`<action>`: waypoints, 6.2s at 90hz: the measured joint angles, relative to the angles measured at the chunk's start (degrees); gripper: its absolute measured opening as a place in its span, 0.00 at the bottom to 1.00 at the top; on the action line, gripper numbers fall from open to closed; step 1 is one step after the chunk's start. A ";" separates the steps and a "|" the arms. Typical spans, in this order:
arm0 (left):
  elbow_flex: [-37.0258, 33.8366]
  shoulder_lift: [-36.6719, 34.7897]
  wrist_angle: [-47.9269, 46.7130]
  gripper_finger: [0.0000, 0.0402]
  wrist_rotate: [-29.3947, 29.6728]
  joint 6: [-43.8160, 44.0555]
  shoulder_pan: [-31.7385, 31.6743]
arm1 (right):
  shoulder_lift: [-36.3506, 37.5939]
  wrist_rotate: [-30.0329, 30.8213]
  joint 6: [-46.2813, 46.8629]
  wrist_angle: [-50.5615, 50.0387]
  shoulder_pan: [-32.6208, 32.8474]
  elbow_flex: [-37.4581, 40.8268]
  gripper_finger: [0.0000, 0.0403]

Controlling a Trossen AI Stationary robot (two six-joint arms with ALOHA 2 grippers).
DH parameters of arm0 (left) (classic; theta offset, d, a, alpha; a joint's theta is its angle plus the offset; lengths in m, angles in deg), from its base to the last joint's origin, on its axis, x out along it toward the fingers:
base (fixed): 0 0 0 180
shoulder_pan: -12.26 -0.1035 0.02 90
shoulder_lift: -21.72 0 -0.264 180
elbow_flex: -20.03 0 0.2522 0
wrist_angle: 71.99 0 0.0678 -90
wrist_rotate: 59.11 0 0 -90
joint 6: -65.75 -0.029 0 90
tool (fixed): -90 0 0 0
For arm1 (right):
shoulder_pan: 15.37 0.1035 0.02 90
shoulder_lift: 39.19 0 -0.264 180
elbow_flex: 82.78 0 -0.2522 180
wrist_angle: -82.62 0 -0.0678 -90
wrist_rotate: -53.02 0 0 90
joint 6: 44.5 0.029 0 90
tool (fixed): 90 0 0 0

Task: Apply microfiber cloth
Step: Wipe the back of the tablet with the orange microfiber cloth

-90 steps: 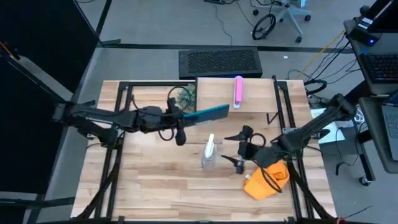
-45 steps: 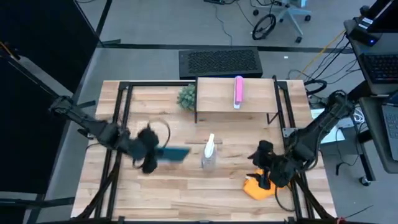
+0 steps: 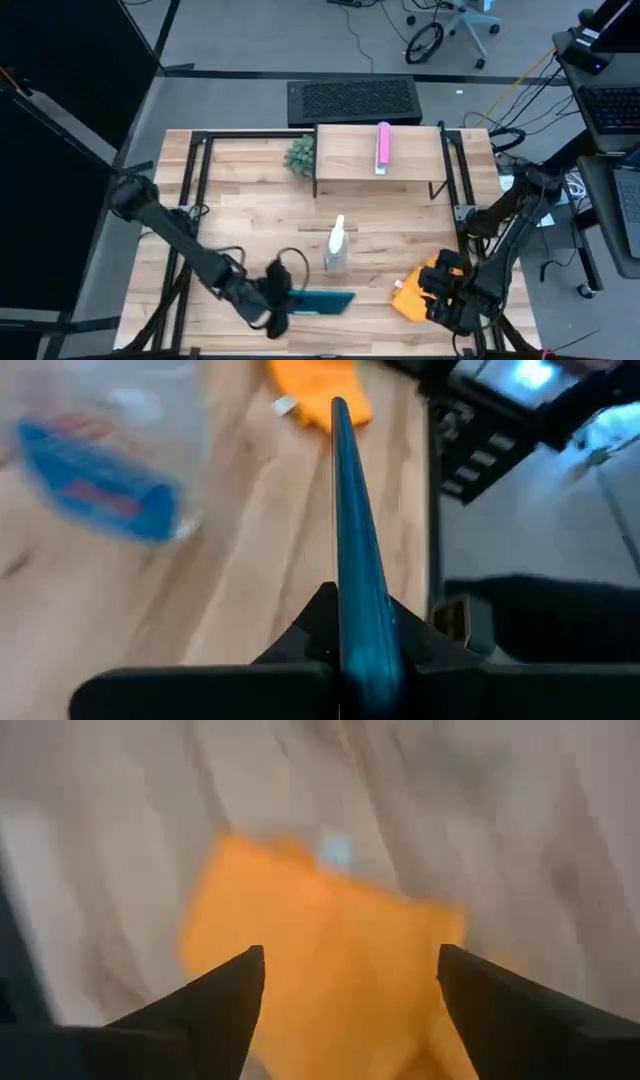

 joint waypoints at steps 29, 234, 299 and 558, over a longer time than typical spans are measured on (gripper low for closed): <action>4.76 11.64 11.39 0.01 0.86 -1.16 -3.17 | -15.00 -5.28 3.48 3.75 3.85 0.00 0.65; 10.82 19.68 16.75 0.01 -1.94 -1.23 -3.72 | -19.02 32.71 -28.18 4.24 -1.40 -26.95 0.00; 11.01 19.68 14.81 0.01 1.16 -1.27 -4.14 | -18.75 11.68 8.35 -24.80 5.67 -27.04 0.00; 11.84 18.91 18.37 0.01 6.55 -4.50 -3.71 | -24.13 31.45 -25.75 12.06 -5.86 -22.62 0.00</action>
